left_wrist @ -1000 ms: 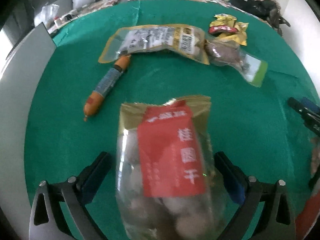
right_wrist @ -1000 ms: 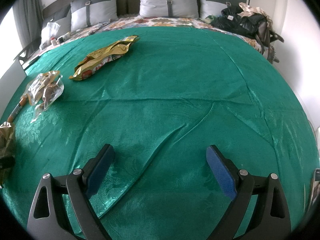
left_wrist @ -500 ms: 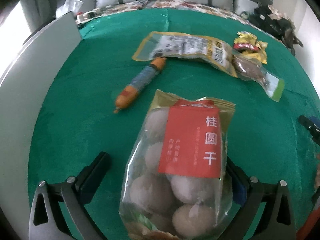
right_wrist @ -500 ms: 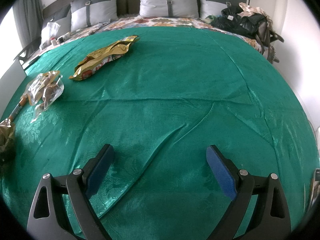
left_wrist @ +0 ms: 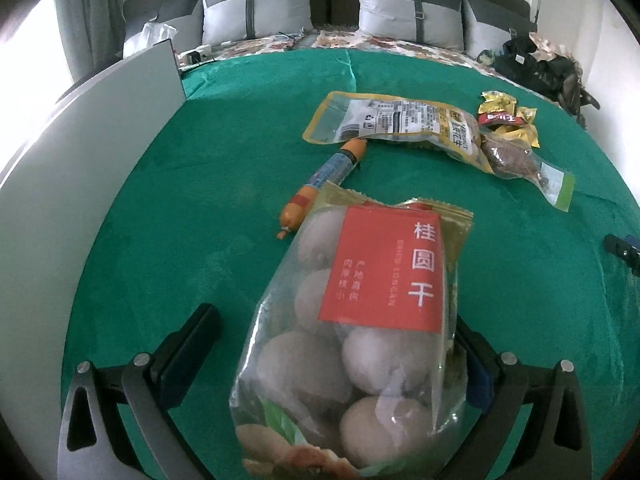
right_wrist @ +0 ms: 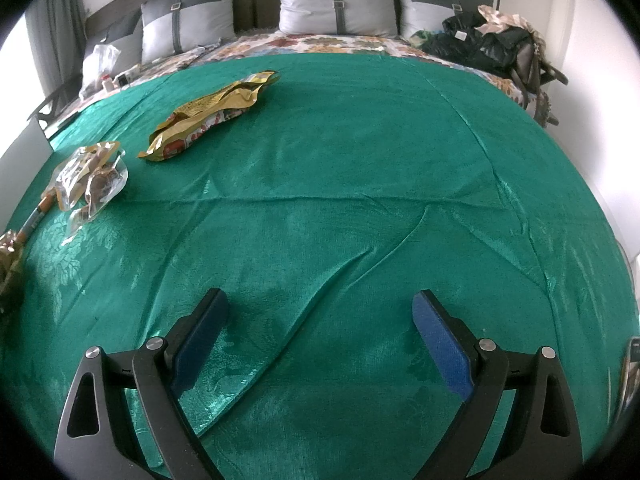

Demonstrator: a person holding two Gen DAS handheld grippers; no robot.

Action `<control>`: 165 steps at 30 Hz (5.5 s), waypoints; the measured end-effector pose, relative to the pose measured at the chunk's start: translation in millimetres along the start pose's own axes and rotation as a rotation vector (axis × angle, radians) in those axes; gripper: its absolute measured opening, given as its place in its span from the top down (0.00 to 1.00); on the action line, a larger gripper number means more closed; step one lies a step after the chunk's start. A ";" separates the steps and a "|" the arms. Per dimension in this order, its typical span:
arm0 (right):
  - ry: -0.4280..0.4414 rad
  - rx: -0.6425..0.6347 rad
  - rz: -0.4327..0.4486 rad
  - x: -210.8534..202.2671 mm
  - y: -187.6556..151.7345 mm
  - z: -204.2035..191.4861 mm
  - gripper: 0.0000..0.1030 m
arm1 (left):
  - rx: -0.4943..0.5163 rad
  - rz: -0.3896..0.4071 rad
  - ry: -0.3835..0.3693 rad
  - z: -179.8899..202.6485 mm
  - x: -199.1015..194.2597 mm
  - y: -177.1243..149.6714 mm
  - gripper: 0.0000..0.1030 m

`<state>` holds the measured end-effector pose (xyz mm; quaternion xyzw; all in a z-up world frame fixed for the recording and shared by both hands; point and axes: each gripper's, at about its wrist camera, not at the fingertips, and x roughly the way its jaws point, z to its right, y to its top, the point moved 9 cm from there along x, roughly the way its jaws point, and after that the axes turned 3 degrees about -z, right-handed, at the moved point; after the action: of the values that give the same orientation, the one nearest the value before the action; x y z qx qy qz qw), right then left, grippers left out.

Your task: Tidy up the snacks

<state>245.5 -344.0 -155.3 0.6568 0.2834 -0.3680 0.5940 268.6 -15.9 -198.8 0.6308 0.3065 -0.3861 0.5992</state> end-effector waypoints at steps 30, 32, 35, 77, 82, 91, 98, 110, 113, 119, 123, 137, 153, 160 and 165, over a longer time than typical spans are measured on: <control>0.164 -0.392 -0.182 49.2 58.2 -213.3 0.12 | -0.003 0.006 0.000 -0.2 -0.1 -1.1 0.00; 0.164 -0.385 -0.169 42.3 57.4 -203.7 0.39 | -0.002 0.006 0.000 -0.3 -0.2 -1.1 0.00; 0.187 -0.349 -0.189 36.0 57.8 -188.6 0.70 | -0.003 0.006 0.000 -0.4 0.0 -1.1 0.00; 0.181 -0.262 0.003 -22.4 -45.3 -110.0 0.12 | -0.001 0.007 -0.001 -1.0 -0.3 -2.1 0.00; 0.180 -0.263 0.001 -21.5 -44.3 -110.4 0.10 | -0.001 0.007 -0.001 -1.0 -0.2 -2.3 0.00; 0.181 -0.263 0.001 -21.5 -44.3 -110.4 0.09 | 0.000 0.007 -0.001 -1.1 -0.3 -2.5 0.00; 0.181 -0.263 0.000 -21.2 -43.9 -110.5 0.08 | -0.001 0.007 -0.001 -1.1 -0.4 -2.6 0.00; 0.180 -0.262 0.000 -21.1 -43.7 -110.6 0.08 | 0.000 0.007 -0.001 -1.0 -0.3 -2.7 0.00; 0.180 -0.262 0.000 -21.2 -43.8 -110.5 0.08 | 0.000 0.007 -0.001 -1.0 -0.2 -2.6 0.00; 0.182 -0.262 0.000 -20.9 -43.5 -110.5 0.08 | -0.002 0.007 0.000 -1.0 -1.0 -3.4 0.00; 0.188 -0.271 0.000 -21.2 -44.2 -111.5 0.08 | 0.023 -0.028 -0.014 -0.1 -1.0 -4.8 0.00; 0.342 -0.283 -0.092 -40.3 -19.6 -128.2 0.09 | 0.240 -0.131 -0.085 10.8 -30.0 -1.0 0.00; 0.453 -0.129 -0.265 -48.0 -25.6 -116.1 0.77 | 0.004 -0.075 -0.291 -9.7 -84.2 -26.9 0.39; 0.389 -0.088 -0.261 -40.0 -23.6 -105.6 0.76 | -0.059 -0.053 -0.328 -17.2 -105.8 -40.2 0.38; 0.157 -0.336 -0.202 -25.1 -19.8 -135.7 0.49 | -0.095 -0.061 -0.348 -15.5 -107.5 -47.4 0.38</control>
<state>235.1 -205.5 -142.9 0.5435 0.4504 -0.3210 0.6314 174.9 12.2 -131.7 0.5157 0.2353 -0.4925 0.6604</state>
